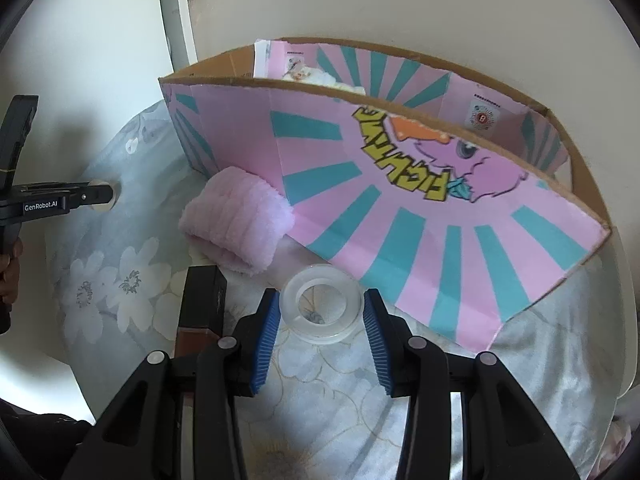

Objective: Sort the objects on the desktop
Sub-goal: 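Lift the beige jar and tape roll off the bed with both grippers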

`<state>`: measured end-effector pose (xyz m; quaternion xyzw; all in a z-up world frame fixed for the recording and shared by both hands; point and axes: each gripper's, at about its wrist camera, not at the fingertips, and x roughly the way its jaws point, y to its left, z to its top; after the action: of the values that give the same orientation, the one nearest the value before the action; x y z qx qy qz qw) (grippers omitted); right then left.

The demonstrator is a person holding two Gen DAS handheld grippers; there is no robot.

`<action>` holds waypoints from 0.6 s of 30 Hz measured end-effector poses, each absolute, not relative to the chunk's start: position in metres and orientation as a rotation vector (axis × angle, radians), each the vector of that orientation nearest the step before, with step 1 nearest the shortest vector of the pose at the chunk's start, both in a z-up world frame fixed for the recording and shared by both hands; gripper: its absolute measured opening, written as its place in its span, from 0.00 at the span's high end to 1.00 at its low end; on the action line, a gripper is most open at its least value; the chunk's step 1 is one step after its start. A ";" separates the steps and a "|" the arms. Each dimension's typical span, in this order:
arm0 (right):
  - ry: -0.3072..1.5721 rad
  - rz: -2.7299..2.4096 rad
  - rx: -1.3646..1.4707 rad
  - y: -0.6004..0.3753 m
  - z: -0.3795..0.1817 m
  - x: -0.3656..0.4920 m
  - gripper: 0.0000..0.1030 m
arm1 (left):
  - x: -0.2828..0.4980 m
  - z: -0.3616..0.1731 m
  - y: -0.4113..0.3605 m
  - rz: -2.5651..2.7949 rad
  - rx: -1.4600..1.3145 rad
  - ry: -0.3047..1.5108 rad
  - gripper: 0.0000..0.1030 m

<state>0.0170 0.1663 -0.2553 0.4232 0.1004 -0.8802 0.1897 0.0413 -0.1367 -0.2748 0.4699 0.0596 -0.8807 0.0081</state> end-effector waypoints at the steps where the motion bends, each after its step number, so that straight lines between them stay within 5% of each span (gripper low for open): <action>1: 0.280 -2.476 1.189 0.167 -0.254 0.018 0.62 | 0.042 -0.272 -0.135 -2.759 1.466 0.186 0.76; 18: 0.160 -2.558 1.114 0.183 -0.143 0.022 0.62 | 0.024 -0.156 -0.107 -2.958 1.415 0.147 0.76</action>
<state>0.0225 0.1834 -0.1429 0.3925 0.0563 -0.9016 0.1727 0.0241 -0.1070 -0.1558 0.4300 0.0446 -0.8990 -0.0701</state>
